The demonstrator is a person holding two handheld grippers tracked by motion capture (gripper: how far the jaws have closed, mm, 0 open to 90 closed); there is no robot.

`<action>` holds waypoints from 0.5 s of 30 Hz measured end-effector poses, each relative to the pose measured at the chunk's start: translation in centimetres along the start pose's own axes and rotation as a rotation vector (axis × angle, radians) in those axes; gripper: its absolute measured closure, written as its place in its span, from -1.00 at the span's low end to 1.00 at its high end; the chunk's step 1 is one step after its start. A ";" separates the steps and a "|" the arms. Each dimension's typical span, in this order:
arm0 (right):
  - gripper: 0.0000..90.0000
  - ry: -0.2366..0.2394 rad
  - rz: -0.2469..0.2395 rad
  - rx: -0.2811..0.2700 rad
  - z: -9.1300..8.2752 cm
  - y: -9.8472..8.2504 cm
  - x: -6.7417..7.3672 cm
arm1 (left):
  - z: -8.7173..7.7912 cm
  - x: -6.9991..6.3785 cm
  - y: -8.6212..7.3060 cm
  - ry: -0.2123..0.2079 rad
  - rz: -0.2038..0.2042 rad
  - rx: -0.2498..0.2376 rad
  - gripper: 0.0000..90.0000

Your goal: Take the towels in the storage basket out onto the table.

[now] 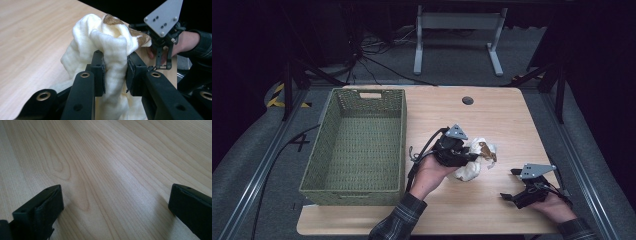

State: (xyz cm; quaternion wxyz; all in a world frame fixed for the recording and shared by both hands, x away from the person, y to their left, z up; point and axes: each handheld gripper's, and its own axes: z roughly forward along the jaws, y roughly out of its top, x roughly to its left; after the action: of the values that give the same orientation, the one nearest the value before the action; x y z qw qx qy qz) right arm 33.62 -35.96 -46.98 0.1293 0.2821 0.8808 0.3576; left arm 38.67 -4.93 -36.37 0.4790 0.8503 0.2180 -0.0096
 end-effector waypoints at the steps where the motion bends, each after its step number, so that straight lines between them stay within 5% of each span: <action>1: -1.00 0.000 0.000 0.000 0.0 0.0 0.0 | 0.0 0.0 0.0 0.000 0.000 0.000 0.59; 15: -1.00 0.000 0.000 0.000 0.0 0.0 0.0 | 6.4 0.5 -3.0 0.024 0.013 0.153 0.59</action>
State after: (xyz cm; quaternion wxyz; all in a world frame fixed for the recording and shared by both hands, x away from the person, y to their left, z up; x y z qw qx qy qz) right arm 33.62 -35.96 -46.98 0.1294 0.2820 0.8809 0.3575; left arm 39.21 -8.67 -42.33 0.4101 0.8858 0.2169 -0.0127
